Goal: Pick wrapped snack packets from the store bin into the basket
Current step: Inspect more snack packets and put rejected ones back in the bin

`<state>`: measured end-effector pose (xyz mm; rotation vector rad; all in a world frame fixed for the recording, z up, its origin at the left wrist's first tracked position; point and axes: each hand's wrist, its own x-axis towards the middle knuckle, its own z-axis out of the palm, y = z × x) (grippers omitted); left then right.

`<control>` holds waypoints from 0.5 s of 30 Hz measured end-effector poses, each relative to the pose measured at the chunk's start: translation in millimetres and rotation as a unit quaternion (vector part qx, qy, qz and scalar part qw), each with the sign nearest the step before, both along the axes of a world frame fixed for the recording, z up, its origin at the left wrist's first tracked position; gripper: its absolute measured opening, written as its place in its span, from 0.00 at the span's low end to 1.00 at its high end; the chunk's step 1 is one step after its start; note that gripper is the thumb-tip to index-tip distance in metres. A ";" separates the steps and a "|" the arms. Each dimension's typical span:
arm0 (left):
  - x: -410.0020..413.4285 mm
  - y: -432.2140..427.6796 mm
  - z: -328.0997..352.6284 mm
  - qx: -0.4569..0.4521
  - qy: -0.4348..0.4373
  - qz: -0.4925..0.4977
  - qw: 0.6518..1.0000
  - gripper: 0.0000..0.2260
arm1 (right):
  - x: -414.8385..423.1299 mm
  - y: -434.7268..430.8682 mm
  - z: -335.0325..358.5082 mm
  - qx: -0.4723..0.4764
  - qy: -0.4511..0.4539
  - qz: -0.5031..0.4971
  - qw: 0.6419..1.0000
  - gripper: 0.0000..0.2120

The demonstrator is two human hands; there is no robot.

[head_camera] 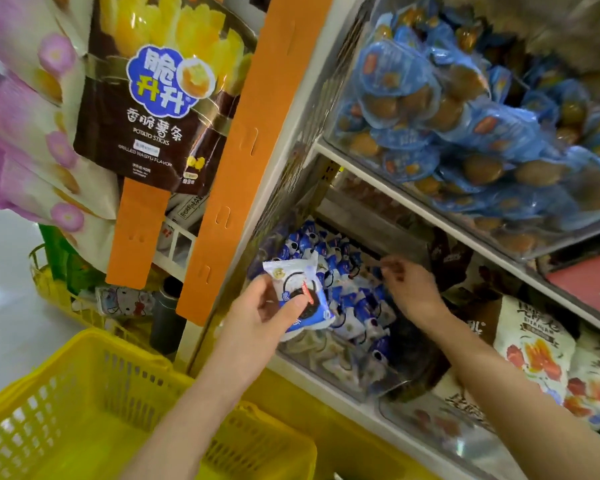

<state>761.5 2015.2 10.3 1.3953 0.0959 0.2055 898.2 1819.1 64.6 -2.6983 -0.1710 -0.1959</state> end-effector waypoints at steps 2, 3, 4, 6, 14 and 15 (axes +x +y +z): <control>4.2 2.1 -0.5 -0.008 0.009 0.005 1.000 0.08 | 20.2 1.2 -7.3 -0.059 0.044 -0.003 0.997 0.12; 5.7 3.3 -0.5 -0.015 0.010 0.005 1.000 0.09 | 27.4 3.3 -12.2 -0.078 0.075 -0.007 0.994 0.12; 6.8 4.3 -0.4 -0.023 0.009 0.003 1.000 0.11 | 32.7 6.1 -16.2 -0.097 0.107 -0.016 0.989 0.11; 8.4 6.1 -0.8 -0.037 0.007 -0.002 0.999 0.15 | 42.2 8.6 -23.9 -0.140 0.150 -0.044 0.978 0.15; 15.7 7.8 -3.9 -0.051 -0.004 -0.014 0.999 0.07 | 50.7 20.2 -23.8 -0.148 0.219 -0.135 0.955 0.17; 15.8 7.5 -3.9 -0.047 -0.005 -0.016 0.999 0.09 | 53.1 21.0 -22.8 -0.139 0.235 -0.134 0.953 0.16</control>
